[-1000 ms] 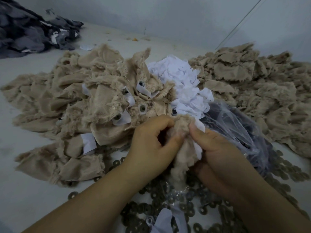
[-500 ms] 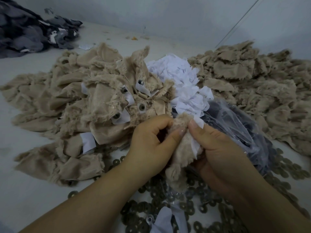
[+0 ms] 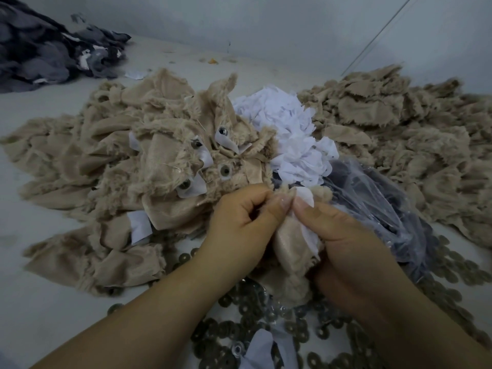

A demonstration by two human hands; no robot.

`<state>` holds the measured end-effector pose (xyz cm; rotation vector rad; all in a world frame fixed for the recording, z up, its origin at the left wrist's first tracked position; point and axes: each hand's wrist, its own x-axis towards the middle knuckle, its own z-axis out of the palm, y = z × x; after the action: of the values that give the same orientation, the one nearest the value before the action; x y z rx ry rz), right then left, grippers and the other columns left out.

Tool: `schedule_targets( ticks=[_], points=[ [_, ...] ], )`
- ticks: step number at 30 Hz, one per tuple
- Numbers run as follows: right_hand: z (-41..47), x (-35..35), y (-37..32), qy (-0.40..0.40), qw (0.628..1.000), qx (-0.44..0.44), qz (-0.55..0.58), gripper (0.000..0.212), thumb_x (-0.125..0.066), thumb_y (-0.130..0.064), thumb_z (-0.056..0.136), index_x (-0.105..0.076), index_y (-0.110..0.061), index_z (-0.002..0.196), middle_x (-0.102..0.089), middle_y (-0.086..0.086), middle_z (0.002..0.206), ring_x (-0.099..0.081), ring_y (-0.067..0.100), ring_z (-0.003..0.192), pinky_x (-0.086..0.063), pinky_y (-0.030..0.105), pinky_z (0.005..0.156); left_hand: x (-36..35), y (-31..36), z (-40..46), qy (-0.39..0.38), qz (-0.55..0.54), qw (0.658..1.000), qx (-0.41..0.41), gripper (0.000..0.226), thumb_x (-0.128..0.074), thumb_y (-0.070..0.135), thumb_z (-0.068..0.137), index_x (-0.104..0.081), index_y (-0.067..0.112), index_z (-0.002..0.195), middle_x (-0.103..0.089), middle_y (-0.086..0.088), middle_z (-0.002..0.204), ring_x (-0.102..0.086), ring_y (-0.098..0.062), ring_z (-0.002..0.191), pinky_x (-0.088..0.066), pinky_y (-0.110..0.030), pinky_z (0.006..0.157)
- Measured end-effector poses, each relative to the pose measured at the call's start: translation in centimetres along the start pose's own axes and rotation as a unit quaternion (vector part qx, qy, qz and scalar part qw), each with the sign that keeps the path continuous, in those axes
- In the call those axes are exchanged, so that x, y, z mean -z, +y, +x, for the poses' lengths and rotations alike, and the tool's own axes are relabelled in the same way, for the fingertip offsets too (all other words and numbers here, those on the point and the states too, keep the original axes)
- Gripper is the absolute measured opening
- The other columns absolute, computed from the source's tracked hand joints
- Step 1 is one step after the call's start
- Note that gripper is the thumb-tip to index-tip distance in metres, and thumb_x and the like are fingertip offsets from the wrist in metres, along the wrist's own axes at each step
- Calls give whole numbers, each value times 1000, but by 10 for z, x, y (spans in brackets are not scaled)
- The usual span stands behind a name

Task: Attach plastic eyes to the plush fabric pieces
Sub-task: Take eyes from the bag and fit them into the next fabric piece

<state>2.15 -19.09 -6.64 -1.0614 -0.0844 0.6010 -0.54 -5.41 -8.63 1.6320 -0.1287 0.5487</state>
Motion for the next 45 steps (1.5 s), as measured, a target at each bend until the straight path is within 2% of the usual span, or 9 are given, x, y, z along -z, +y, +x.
schedule_targets(
  ticks=[5, 10, 14, 19, 22, 26, 36, 40, 45],
  points=[
    [-2, 1, 0, 16, 999, -27, 25, 31, -63, -24, 87, -75, -3, 106, -75, 20, 104, -74, 32, 98, -60, 41, 88, 1, -3, 0, 4, -130, 988, 80, 39, -56, 20, 90, -57, -6, 61, -52, -16, 56, -48, -18, 54, -43, -23, 52],
    [-3, 2, -1, -25, 994, -93, 58, 49, -57, -28, 91, -61, 2, 130, -66, 24, 126, -63, 38, 119, -44, 50, 108, 1, -4, 0, 20, -183, 974, 131, 46, -59, 20, 83, -45, -22, 71, -45, -36, 64, -45, -31, 66, -40, -39, 65],
    [4, 9, 2, -19, 993, -91, 75, 49, -64, -33, 91, -63, -2, 128, -73, 18, 109, -73, 29, 99, -57, 40, 84, 2, -2, 2, 13, -147, 981, 125, 37, -58, 20, 84, -46, -13, 71, -39, -28, 61, -38, -28, 61, -33, -39, 60],
    [12, 10, 8, 17, 997, -65, 35, 39, -62, -40, 72, -81, -6, 73, -76, 11, 72, -75, 17, 64, -58, 24, 53, 1, 0, 1, 15, -163, 980, 111, 35, -57, 21, 87, -47, -11, 74, -35, -34, 65, -35, -34, 61, -33, -41, 63],
    [12, 11, 9, -9, 996, -64, 58, 45, -62, -38, 86, -76, -1, 107, -74, 21, 107, -75, 25, 95, -61, 35, 76, 0, -1, 1, 8, -177, 978, 114, 31, -56, 20, 88, -49, -6, 72, -40, -18, 66, -35, -28, 64, -34, -35, 60],
    [7, 11, 4, -20, 999, -34, 0, 38, -53, -35, 92, -74, -4, 86, -76, 10, 77, -75, 10, 71, -58, 33, 72, 1, 0, 0, -8, -182, 978, 104, 27, -54, 19, 90, -55, 3, 69, -43, -12, 65, -38, -22, 60, -39, -27, 56],
    [1, 6, 1, -46, 997, -58, 24, 37, -71, -25, 74, -77, -5, 105, -69, 21, 118, -64, 37, 115, -44, 51, 108, 0, 2, 2, -11, -142, 986, 85, 30, -53, 22, 91, -51, 2, 68, -43, -9, 60, -38, -16, 54, -37, -24, 51],
    [2, 8, -3, -78, 995, -56, 27, 15, -68, -22, 68, -81, -14, 71, -77, 7, 78, -75, 16, 68, -61, 26, 59, -1, 2, 1, -10, -130, 988, 89, 33, -54, 24, 92, -50, 0, 69, -43, -9, 60, -38, -15, 54, -37, -24, 50],
    [7, 7, -2, -49, 989, -104, 95, 34, -63, -33, 81, -81, -5, 87, -77, 13, 88, -76, 20, 80, -61, 30, 65, 1, 2, 0, -32, -95, 994, 53, 32, -67, 34, 88, -57, 9, 70, -50, -1, 60, -45, -9, 54, -41, -19, 49]
  ],
)
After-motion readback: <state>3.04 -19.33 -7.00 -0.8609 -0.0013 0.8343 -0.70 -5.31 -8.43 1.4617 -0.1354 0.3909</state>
